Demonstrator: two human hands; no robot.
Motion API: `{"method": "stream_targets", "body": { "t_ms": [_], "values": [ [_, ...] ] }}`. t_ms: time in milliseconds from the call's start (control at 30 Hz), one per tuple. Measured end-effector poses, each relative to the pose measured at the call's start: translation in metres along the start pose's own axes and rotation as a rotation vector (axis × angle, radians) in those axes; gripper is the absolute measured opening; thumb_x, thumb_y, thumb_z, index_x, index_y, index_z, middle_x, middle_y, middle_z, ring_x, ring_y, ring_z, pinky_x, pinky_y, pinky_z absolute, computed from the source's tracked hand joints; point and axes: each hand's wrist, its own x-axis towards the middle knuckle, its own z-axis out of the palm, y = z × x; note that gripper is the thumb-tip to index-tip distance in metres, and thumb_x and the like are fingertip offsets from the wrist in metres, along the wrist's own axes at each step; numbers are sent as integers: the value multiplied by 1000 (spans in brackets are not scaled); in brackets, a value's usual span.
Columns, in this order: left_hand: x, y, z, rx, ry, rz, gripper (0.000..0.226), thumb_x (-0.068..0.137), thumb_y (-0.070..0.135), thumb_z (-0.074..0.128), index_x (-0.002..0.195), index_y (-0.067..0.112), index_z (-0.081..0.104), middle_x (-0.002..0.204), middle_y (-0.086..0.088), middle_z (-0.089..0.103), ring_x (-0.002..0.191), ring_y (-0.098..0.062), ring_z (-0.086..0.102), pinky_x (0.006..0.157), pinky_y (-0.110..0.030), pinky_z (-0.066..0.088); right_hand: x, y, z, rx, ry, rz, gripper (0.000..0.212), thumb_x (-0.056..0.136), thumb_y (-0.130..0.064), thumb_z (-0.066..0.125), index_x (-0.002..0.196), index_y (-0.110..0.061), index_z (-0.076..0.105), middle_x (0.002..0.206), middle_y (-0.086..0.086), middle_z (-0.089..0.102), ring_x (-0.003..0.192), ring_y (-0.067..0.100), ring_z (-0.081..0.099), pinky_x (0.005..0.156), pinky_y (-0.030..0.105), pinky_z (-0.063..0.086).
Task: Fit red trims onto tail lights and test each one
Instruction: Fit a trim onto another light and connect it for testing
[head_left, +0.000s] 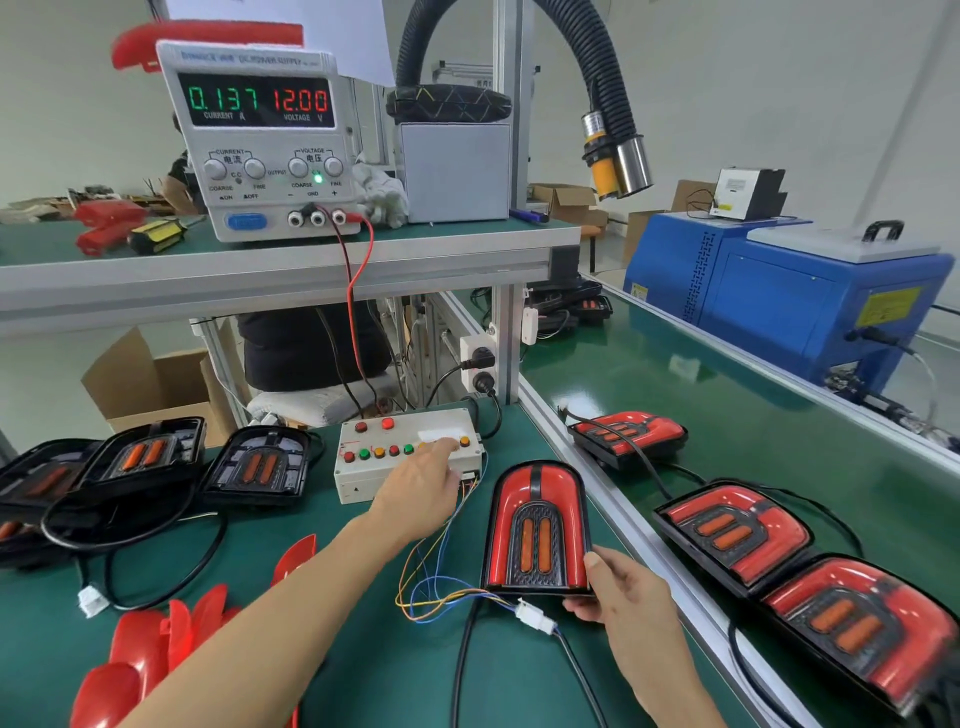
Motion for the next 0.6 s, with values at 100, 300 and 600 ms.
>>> {"method": "stream_targets", "body": {
  "t_ms": [100, 300, 600],
  "values": [
    [-34, 17, -12, -173, 39, 133, 15, 100, 23, 55, 107, 16, 66, 96, 2, 70, 91, -13, 65, 84, -35, 53, 3, 2, 1, -43, 8, -7, 22, 106, -26, 53, 106, -24, 74, 85, -1, 79, 73, 19, 76, 64, 20, 58],
    [-100, 41, -7, 341, -26, 514, 30, 81, 54, 62, 94, 27, 62, 89, 12, 64, 98, -16, 57, 86, -34, 48, 8, 5, 2, -108, 27, -7, 32, 106, -37, 50, 95, -25, 78, 76, 4, 78, 72, 21, 75, 72, 36, 60],
    [-104, 46, 10, 419, -1, 367, 23, 100, 40, 51, 112, 21, 54, 109, 1, 60, 111, -27, 51, 95, -39, 33, -29, -13, 0, -270, 248, -120, 22, 96, -55, 53, 94, -34, 59, 88, -8, 68, 76, 12, 69, 62, 22, 52]
  ]
}}
